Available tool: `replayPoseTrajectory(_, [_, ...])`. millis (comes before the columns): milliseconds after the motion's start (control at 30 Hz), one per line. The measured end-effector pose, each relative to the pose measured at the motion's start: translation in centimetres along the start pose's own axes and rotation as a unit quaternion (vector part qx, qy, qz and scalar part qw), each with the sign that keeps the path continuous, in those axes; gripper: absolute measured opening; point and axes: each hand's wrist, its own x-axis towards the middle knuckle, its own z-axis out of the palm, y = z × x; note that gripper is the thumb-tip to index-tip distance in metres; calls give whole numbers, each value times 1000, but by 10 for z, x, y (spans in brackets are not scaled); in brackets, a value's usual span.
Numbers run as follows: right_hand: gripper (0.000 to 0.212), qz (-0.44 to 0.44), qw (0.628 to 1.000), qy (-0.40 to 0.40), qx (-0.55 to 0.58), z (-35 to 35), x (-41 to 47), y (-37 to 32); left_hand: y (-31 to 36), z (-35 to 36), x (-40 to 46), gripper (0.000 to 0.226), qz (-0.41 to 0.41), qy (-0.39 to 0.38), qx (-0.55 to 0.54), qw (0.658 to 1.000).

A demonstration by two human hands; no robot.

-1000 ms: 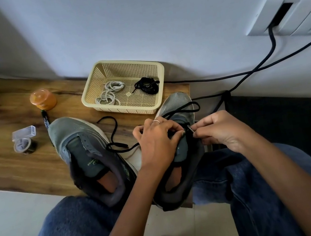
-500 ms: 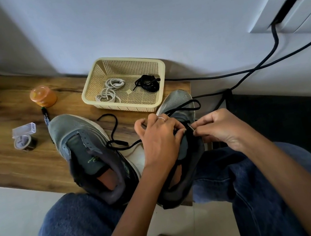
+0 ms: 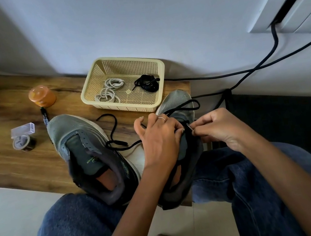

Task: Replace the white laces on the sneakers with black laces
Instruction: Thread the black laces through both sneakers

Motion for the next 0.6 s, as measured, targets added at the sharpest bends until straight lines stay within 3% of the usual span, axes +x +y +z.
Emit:
replayPoseTrajectory(233, [17, -51, 995, 16, -80, 3, 1, 2, 1, 2, 1, 9, 37, 20, 13, 999])
replayPoseTrajectory(600, [14, -119, 978, 6, -170, 7, 3, 4, -1, 2, 2, 11, -14, -11, -37, 999])
